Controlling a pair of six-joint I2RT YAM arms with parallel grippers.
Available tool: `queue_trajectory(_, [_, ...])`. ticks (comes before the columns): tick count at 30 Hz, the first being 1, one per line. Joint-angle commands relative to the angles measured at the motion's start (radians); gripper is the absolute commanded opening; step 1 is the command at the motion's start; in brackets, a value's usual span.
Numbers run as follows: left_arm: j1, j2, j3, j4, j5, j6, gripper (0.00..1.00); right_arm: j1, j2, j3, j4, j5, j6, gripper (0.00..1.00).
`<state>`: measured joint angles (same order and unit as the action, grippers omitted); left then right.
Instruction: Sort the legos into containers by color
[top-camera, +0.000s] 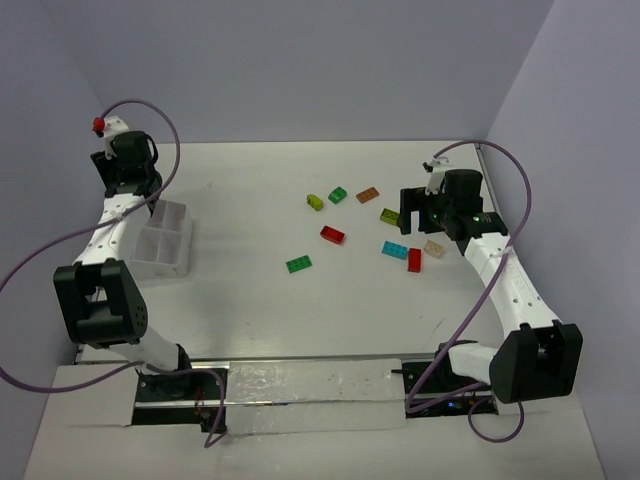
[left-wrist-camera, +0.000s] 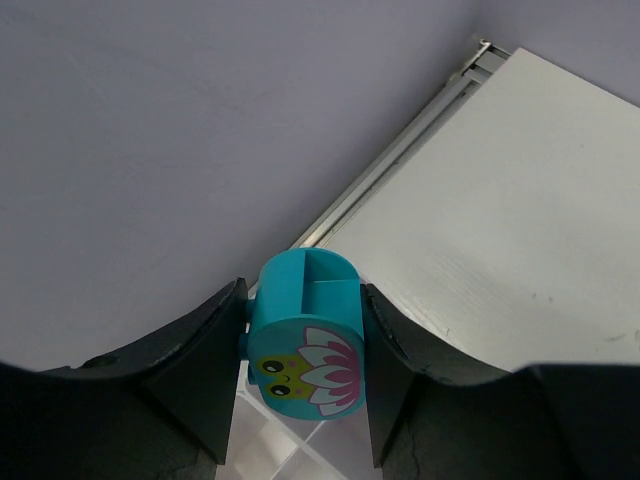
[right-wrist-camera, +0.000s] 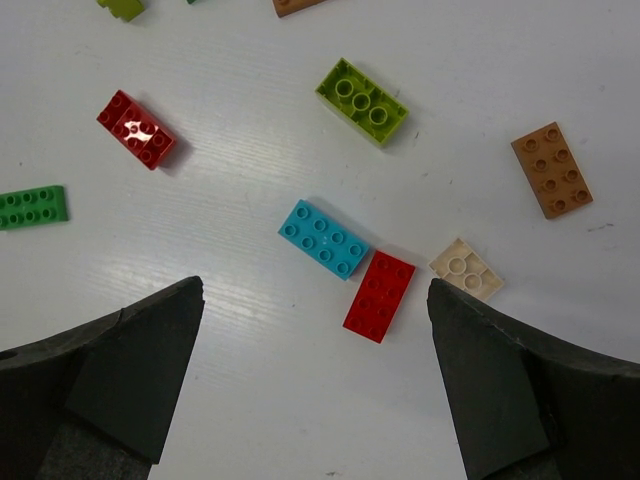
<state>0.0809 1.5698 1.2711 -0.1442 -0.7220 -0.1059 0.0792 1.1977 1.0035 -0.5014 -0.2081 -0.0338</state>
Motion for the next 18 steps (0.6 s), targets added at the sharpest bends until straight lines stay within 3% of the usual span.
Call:
queue_trajectory(1, [0.002, 0.042, 0.084, -0.067, -0.126, -0.107, 0.00, 0.008, 0.012, 0.050, 0.017, -0.013, 0.012, 1.00])
queue_trajectory(10, [0.003, 0.044, 0.034, -0.046, 0.038, -0.086, 0.05, 0.007, 0.019, 0.051, 0.023, -0.025, 0.015, 1.00])
queue_trajectory(13, [0.008, 0.010, -0.028, 0.021, 0.179, 0.042, 0.07, 0.007, 0.022, 0.049, 0.024, -0.031, 0.014, 1.00])
queue_trajectory(18, [0.037, -0.025, -0.042, 0.046, 0.358, 0.167, 0.00, 0.008, 0.023, 0.047, 0.023, -0.034, 0.014, 1.00])
